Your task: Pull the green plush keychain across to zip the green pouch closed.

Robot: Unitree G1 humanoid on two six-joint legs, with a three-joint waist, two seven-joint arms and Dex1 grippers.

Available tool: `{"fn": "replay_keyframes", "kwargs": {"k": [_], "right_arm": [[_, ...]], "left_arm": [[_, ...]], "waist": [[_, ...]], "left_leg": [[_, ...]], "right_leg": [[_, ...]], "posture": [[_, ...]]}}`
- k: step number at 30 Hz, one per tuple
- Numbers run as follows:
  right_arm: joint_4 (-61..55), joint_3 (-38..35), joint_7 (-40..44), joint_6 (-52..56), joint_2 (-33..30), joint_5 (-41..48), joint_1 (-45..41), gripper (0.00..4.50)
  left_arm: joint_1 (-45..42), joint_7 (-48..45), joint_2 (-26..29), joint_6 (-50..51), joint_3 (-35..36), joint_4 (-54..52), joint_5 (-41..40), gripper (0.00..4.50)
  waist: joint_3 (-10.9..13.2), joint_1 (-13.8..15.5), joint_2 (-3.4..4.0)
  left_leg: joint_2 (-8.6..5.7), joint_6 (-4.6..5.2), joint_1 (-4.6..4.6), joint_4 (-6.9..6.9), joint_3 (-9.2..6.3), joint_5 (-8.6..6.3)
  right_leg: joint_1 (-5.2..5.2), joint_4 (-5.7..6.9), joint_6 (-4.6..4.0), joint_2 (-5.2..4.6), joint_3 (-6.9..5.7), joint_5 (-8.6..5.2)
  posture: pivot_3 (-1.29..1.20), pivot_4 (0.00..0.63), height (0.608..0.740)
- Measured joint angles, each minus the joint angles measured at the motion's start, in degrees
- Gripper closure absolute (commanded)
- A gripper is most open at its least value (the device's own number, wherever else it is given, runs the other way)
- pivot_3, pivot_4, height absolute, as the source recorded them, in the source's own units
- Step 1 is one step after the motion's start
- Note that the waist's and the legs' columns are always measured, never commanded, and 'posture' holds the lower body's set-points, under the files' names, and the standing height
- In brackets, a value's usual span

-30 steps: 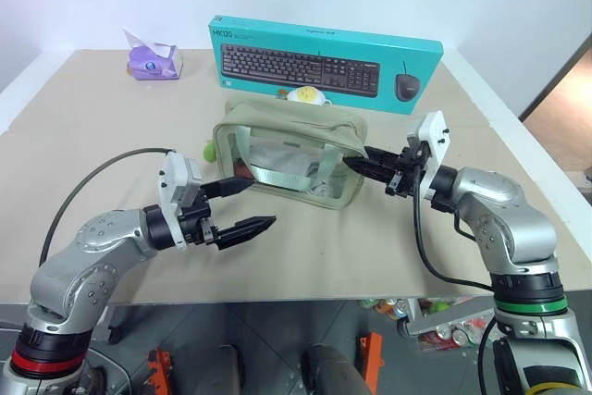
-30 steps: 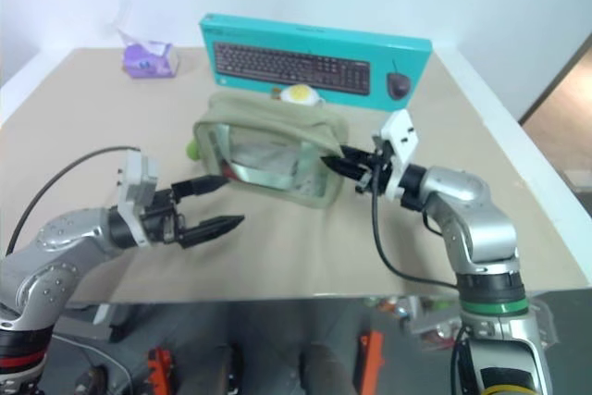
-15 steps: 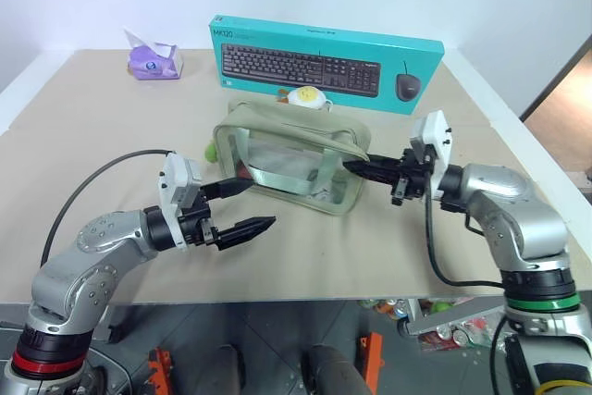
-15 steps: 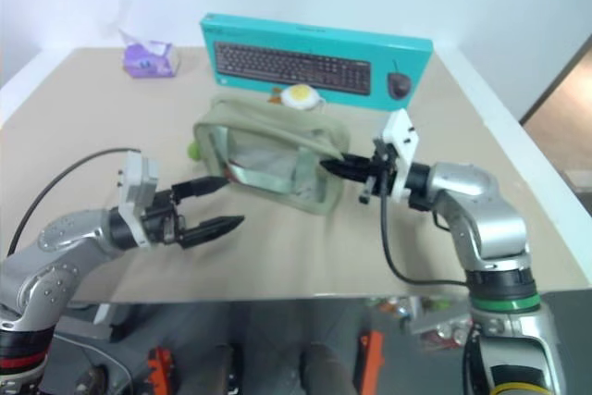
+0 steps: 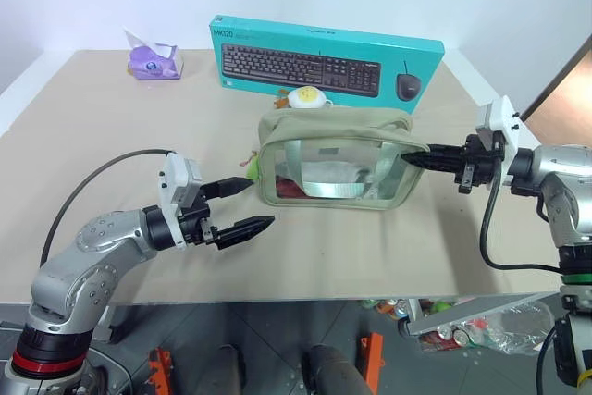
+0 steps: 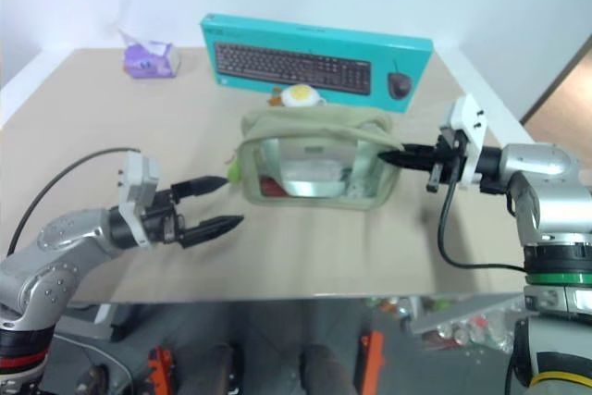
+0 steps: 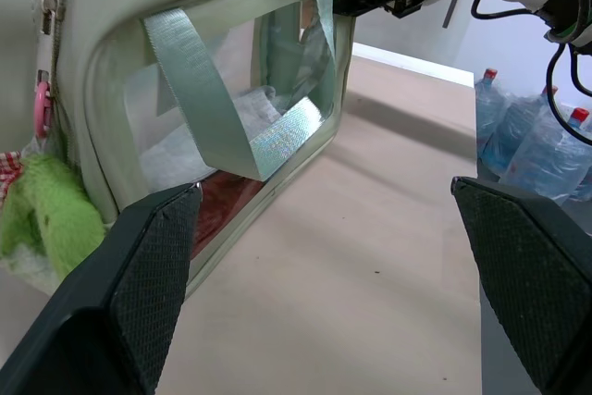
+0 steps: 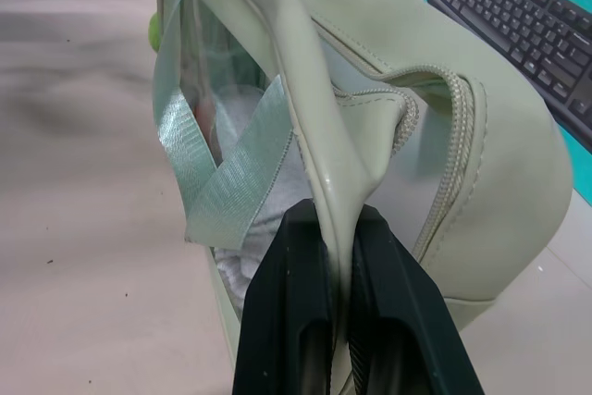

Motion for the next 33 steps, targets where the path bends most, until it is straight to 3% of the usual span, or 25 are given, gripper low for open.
{"fn": "replay_keyframes", "kwargs": {"k": [24,33], "right_arm": [[3.2,1.5,-0.2,-5.2,1.6,-4.7,-2.8,4.43],[3.2,1.5,-0.3,-5.4,1.9,-4.9,-2.0,4.43]], "left_arm": [[-1.0,0.8,-0.8,0.0,0.3,1.7,0.6,0.00],[-5.0,2.8,-3.6,0.3,0.4,4.1,-0.1,0.00]], "waist": [[0.0,-0.1,0.00],[0.0,-0.2,0.01]], "left_leg": [[0.04,0.00,0.11,0.01,0.04,0.01],[0.06,0.00,0.19,0.00,0.06,0.01]], "right_leg": [[0.05,0.01,-0.05,0.03,0.03,0.07],[0.08,0.02,-0.05,0.07,0.06,0.09]], "posture": [[0.00,0.150,0.740],[0.00,0.150,0.740]]}}
